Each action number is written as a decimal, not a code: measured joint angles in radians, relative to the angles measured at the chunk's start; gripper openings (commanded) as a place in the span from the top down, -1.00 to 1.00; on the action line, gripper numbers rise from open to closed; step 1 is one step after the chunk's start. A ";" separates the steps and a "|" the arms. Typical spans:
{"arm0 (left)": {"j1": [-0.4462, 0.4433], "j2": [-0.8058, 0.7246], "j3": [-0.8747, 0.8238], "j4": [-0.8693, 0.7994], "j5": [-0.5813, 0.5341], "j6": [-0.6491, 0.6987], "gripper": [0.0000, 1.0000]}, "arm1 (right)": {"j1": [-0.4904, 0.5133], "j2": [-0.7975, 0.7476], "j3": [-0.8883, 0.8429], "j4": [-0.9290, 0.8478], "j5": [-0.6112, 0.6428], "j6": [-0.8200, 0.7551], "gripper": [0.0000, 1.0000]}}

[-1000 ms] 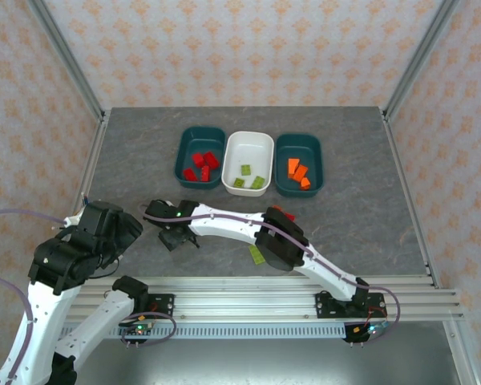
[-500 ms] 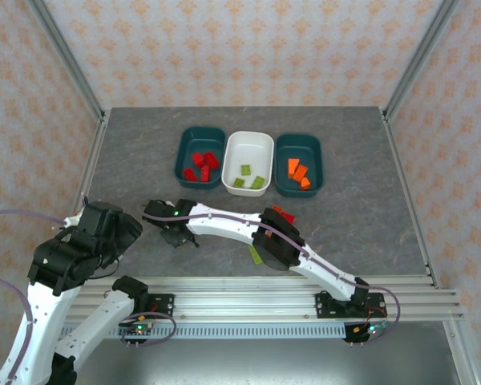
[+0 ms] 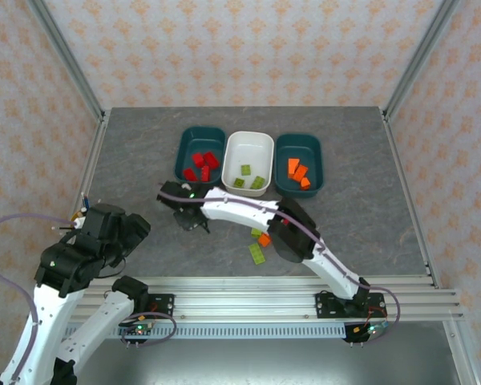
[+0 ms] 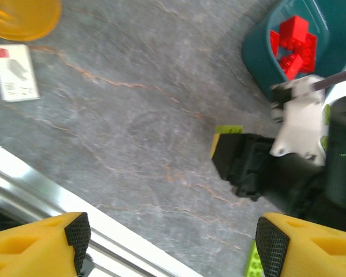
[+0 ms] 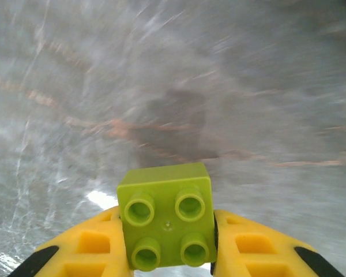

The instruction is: Sort the legos into containers by color

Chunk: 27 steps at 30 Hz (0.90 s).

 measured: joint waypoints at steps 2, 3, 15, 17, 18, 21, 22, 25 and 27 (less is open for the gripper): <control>0.000 0.016 -0.037 0.062 0.056 0.000 -0.57 | -0.041 -0.076 -0.043 0.007 0.008 0.023 0.53; -0.001 0.034 -0.053 0.095 0.085 0.000 -0.58 | -0.064 -0.116 -0.064 0.013 0.011 0.035 0.53; -0.171 0.417 -0.002 0.422 0.180 0.023 -0.58 | -0.401 -0.210 -0.070 0.004 0.014 0.143 0.47; -0.196 0.481 0.023 0.458 0.180 0.032 -0.58 | -0.450 -0.155 -0.023 -0.003 0.007 0.157 0.47; -0.206 0.510 0.033 0.476 0.180 0.034 -0.58 | -0.471 -0.120 0.010 -0.011 0.002 0.163 0.47; -0.231 0.575 0.054 0.512 0.178 0.038 -0.58 | -0.515 -0.018 0.105 -0.021 -0.019 0.181 0.45; -0.238 0.592 0.061 0.522 0.177 0.041 -0.58 | -0.526 0.015 0.138 -0.029 -0.027 0.188 0.45; -0.259 0.637 0.083 0.536 0.171 0.047 -0.58 | -0.551 0.114 0.247 -0.052 -0.055 0.204 0.40; -0.274 0.660 0.097 0.545 0.168 0.053 -0.58 | -0.562 0.183 0.332 -0.072 -0.073 0.216 0.30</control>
